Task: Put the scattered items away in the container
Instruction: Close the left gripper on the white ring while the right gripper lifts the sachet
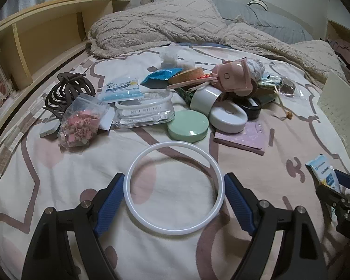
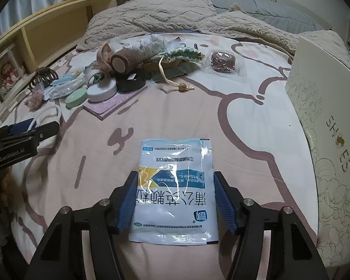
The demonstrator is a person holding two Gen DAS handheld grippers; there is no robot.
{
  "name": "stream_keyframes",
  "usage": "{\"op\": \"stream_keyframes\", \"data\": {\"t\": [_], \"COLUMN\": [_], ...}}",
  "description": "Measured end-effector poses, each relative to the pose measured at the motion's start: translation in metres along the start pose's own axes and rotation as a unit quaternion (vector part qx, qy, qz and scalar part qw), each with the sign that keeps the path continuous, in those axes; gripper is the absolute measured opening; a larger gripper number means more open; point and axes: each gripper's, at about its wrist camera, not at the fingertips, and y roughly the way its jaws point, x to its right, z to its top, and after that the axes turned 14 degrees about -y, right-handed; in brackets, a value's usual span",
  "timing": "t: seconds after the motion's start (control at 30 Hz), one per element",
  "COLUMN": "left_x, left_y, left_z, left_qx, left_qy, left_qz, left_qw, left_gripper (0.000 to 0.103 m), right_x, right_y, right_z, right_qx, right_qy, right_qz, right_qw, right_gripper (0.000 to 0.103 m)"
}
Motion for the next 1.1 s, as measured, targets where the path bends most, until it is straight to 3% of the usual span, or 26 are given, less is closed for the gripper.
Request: {"op": "stream_keyframes", "data": {"t": [0.27,0.4,0.47,0.63,0.7,0.8,1.1], "left_x": [0.003,0.009,0.013,0.025,0.029,0.035,0.042], "left_y": [-0.007,-0.008,-0.009,-0.007,-0.006,-0.005,0.0], "left_z": [-0.002,-0.005,-0.007,-0.015,-0.019,-0.022,-0.028], "left_qx": [0.003,0.005,0.002,-0.008,-0.012,-0.017,-0.028], "left_qy": [0.003,0.018,0.027,0.06,0.071,0.084,0.098], "left_qz": [-0.013,-0.012,-0.016,-0.016,-0.016,-0.02,-0.022], "left_qw": [0.9999,0.9998,0.9995,0.998,0.9972,0.9961,0.9946], "left_gripper": [0.085,0.085,0.085,0.085,0.085,0.085,0.085], "right_x": [-0.002,-0.003,-0.004,0.008,0.012,0.011,0.008], "right_y": [-0.002,0.0,-0.001,0.005,0.005,0.004,0.0], "right_z": [0.002,0.0,-0.001,-0.003,-0.004,-0.004,-0.002], "right_qx": [-0.002,-0.01,-0.013,-0.031,-0.031,-0.023,-0.013], "right_qy": [-0.005,-0.012,-0.022,-0.001,0.008,0.008,0.008], "right_qz": [0.0,-0.023,-0.041,-0.008,0.005,0.017,0.029], "right_qw": [1.0,1.0,0.999,0.999,0.999,1.0,0.999], "right_gripper": [0.058,0.069,0.083,0.084,0.084,0.068,0.053]}}
